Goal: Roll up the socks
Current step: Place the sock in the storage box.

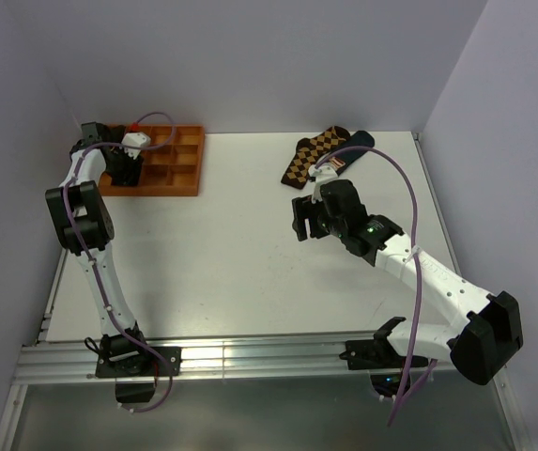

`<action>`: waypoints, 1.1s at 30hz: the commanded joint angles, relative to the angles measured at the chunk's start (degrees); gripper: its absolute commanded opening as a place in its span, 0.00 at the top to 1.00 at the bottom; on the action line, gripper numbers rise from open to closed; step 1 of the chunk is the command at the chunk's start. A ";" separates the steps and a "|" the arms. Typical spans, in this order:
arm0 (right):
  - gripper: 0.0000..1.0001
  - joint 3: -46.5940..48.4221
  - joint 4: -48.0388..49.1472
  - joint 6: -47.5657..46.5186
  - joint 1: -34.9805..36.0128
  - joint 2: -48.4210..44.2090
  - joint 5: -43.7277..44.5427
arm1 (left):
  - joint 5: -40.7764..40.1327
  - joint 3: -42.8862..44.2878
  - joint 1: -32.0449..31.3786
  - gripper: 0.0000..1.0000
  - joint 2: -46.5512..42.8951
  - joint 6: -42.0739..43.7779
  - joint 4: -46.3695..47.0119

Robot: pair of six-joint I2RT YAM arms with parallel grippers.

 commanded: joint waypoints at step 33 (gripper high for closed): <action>0.26 2.43 0.25 -0.88 -0.40 0.70 -2.61 | 4.43 -0.02 0.74 0.41 -7.45 -2.94 1.97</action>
